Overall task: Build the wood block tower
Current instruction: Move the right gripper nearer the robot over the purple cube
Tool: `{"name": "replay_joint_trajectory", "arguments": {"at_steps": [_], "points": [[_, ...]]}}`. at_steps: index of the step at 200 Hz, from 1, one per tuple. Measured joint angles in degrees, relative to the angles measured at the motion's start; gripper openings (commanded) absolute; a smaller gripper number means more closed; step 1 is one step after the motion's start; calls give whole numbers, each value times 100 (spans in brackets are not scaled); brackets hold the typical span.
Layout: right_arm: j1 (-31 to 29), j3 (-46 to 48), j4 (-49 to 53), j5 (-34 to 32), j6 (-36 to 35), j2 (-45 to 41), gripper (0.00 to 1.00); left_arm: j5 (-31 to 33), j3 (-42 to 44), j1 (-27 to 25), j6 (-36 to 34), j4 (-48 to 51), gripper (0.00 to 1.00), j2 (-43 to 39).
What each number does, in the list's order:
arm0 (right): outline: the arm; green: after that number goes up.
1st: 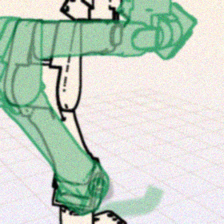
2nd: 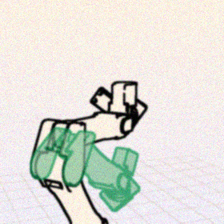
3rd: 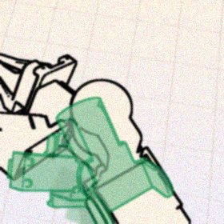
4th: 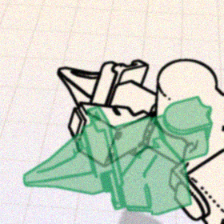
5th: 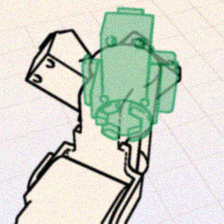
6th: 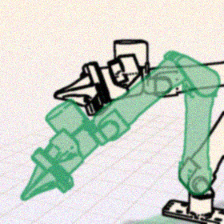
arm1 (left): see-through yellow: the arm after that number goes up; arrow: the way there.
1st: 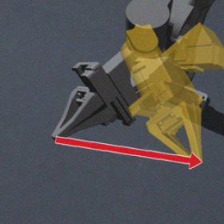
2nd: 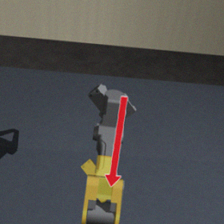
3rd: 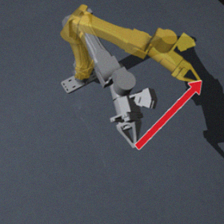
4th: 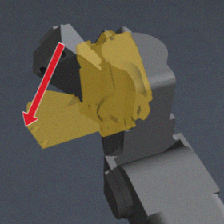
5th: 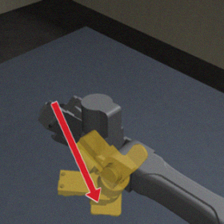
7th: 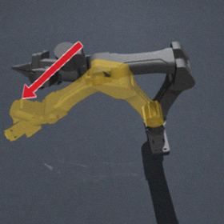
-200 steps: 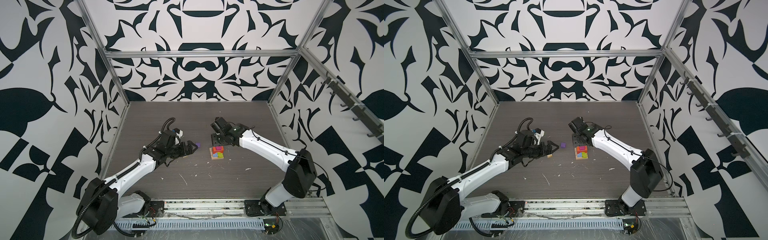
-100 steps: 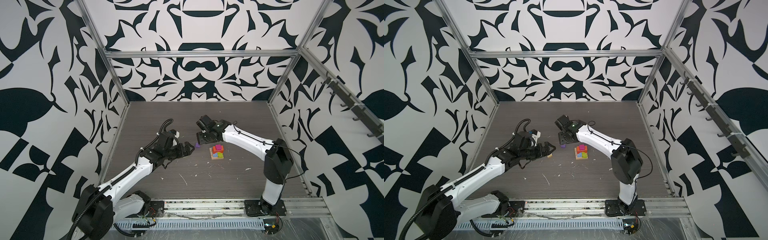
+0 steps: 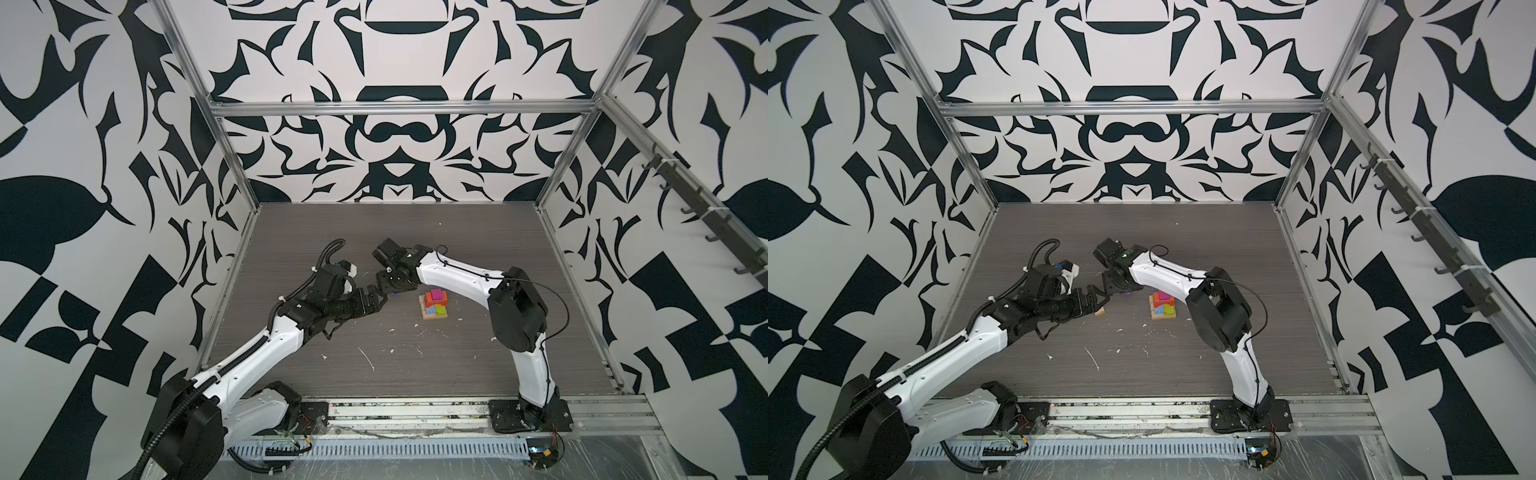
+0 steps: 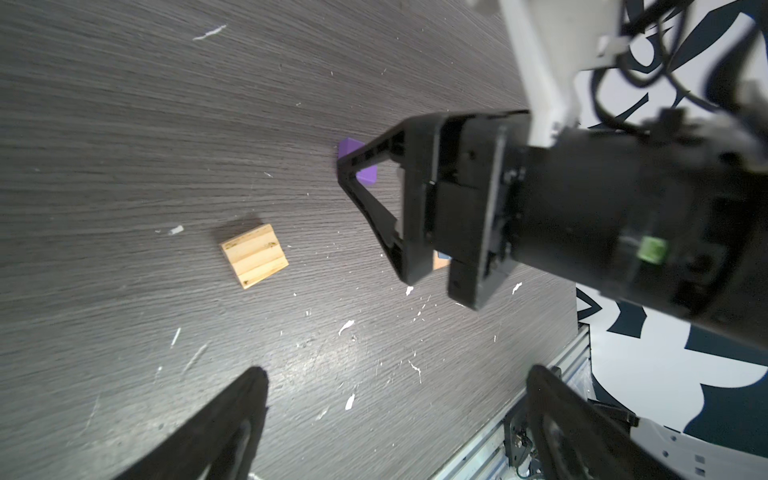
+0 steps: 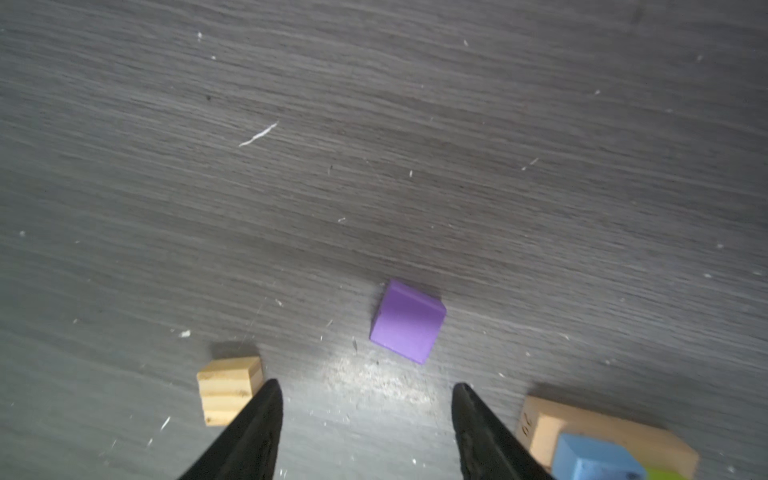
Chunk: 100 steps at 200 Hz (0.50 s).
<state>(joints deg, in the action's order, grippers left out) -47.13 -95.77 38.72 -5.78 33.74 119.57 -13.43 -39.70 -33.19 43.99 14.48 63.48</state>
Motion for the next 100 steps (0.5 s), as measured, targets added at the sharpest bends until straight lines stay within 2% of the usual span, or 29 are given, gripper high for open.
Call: {"name": "replay_joint_trajectory", "arguments": {"at_steps": [34, 100], "points": [[20, -83, -24, -33, 105, 205, 60, 17, 46, 0, -7, 7, 100, -2], [153, -87, -114, -33, 323, 424, 58, 17, 85, 0, -7, 35, 99, -37]]}}
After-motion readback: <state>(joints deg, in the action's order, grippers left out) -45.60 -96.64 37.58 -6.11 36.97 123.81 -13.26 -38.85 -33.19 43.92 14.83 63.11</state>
